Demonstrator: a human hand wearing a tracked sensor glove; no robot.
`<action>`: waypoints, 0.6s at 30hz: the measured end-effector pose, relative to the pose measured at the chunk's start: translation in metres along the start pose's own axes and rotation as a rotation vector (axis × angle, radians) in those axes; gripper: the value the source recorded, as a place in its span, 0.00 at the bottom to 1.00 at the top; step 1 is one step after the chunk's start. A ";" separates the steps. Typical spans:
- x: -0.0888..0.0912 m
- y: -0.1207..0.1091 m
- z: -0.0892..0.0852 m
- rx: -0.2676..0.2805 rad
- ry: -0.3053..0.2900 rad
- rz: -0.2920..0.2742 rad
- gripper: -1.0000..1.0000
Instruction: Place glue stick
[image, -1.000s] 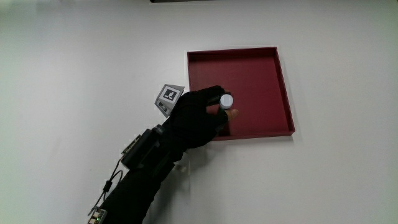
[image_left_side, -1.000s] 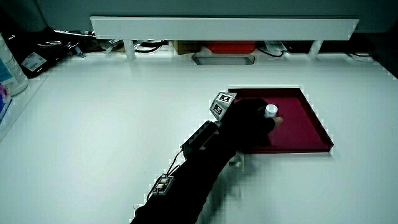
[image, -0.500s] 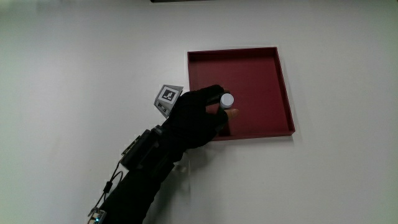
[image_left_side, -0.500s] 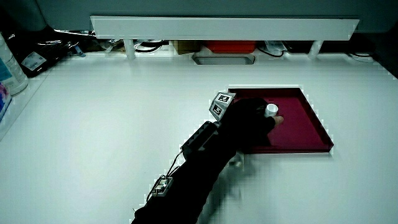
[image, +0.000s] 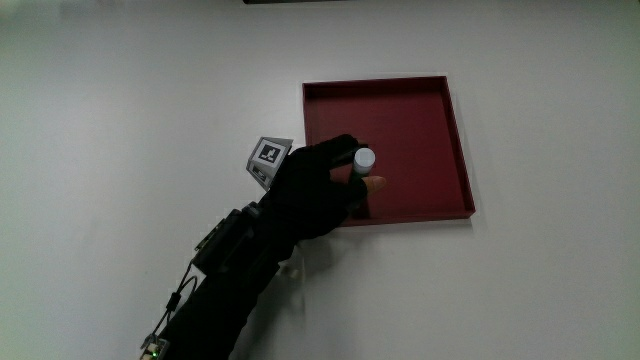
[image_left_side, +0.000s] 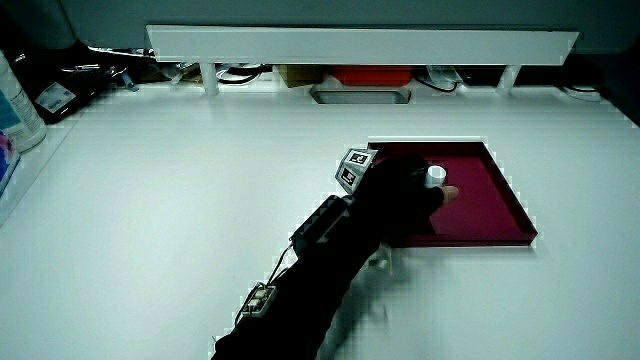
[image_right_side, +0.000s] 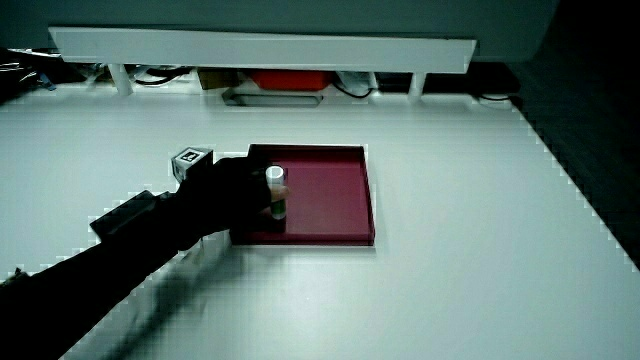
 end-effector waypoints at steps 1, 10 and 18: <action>-0.001 0.000 0.000 0.003 0.000 -0.001 0.35; -0.001 -0.002 0.001 0.012 -0.017 -0.004 0.30; 0.000 -0.005 0.003 0.027 -0.027 -0.033 0.26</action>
